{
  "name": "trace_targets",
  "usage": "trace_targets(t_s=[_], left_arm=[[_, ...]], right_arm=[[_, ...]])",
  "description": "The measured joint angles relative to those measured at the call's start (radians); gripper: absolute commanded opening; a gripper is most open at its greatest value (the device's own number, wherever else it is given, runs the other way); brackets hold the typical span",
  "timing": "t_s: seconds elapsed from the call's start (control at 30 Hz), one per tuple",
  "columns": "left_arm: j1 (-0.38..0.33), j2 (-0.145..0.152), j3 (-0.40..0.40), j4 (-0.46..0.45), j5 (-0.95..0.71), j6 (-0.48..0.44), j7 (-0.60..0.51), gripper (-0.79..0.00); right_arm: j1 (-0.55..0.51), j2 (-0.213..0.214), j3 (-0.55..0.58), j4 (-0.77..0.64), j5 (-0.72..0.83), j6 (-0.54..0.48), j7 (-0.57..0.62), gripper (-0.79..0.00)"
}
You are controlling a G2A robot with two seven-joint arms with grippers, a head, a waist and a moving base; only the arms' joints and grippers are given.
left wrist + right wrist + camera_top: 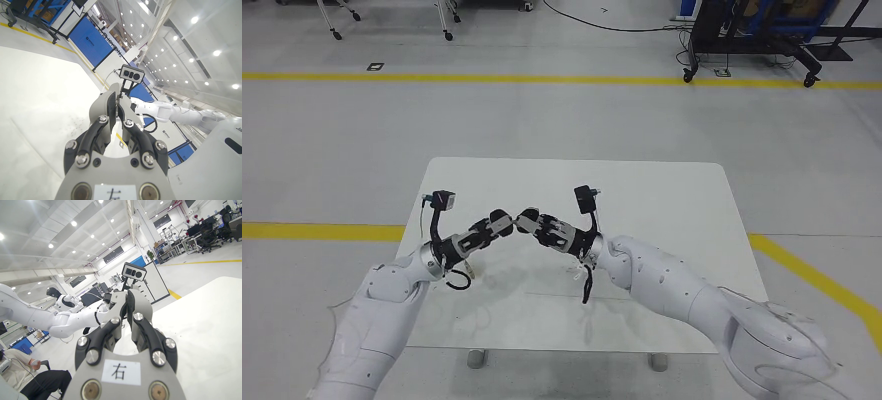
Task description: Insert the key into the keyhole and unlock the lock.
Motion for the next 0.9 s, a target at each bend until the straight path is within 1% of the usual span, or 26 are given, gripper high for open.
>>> trace_targets(t_s=[0.07,0.17,0.23,0.27,0.33,0.37,0.4,0.47,0.5,0.53,0.57,0.6,0.67,0.7,0.77,0.8,0.9], left_arm=[[0.000,0.002,-0.007,0.003,-0.011,-0.006,-0.002,0.000],[0.005,0.008,-0.033,0.013,-0.029,-0.018,0.001,0.000],[0.005,0.016,-0.069,0.023,0.010,-0.020,0.019,0.000],[0.005,0.024,-0.103,0.021,0.076,-0.013,0.050,0.000],[0.021,0.035,-0.163,-0.028,0.238,0.029,0.150,0.000],[0.043,0.039,-0.187,-0.081,0.348,0.072,0.218,0.000],[0.086,0.042,-0.206,-0.173,0.521,0.147,0.309,0.000],[0.168,0.043,-0.199,-0.313,0.799,0.268,0.412,0.000],[0.220,0.043,-0.187,-0.392,0.967,0.340,0.440,0.000],[0.254,0.044,-0.179,-0.440,1.076,0.385,0.439,0.000],[0.283,0.045,-0.173,-0.479,1.170,0.423,0.418,0.000],[0.310,0.047,-0.166,-0.518,1.273,0.462,0.365,0.000],[0.329,0.048,-0.156,-0.541,1.372,0.506,0.243,0.000],[0.318,0.049,-0.148,-0.540,1.398,0.532,0.146,0.000],[0.282,0.046,-0.131,-0.522,1.375,0.582,0.024,0.000],[0.253,0.043,-0.117,-0.503,1.344,0.614,-0.042,0.000],[0.181,0.033,-0.075,-0.447,1.292,0.690,-0.153,0.000]], right_arm=[[0.000,0.006,0.009,-0.005,0.000,0.000,-0.001,-0.785],[-0.006,0.022,0.031,-0.014,-0.026,0.000,-0.037,-0.785],[-0.014,0.039,0.052,-0.024,-0.067,0.000,-0.093,-0.785],[-0.022,0.052,0.066,-0.030,-0.099,0.000,-0.138,-0.785],[-0.035,0.071,0.087,-0.038,-0.160,0.000,-0.217,-0.785],[-0.042,0.081,0.096,-0.042,-0.193,0.000,-0.258,-0.785],[-0.051,0.094,0.108,-0.048,-0.234,0.000,-0.310,-0.785],[-0.067,0.111,0.133,-0.062,-0.264,0.000,-0.346,-0.785],[-0.071,0.115,0.143,-0.067,-0.265,0.000,-0.339,-0.785],[-0.072,0.116,0.145,-0.068,-0.264,0.000,-0.332,-0.785],[-0.072,0.115,0.144,-0.067,-0.263,0.000,-0.328,-0.785],[-0.071,0.115,0.143,-0.067,-0.262,0.000,-0.327,-0.785],[-0.071,0.115,0.143,-0.067,-0.262,0.000,-0.327,-0.785],[-0.071,0.115,0.143,-0.067,-0.262,0.000,-0.327,-0.785],[-0.071,0.115,0.143,-0.067,-0.262,0.000,-0.327,-0.785],[-0.071,0.115,0.143,-0.067,-0.262,0.000,-0.327,-0.785],[-0.071,0.115,0.143,-0.067,-0.262,0.000,-0.327,-0.785]])
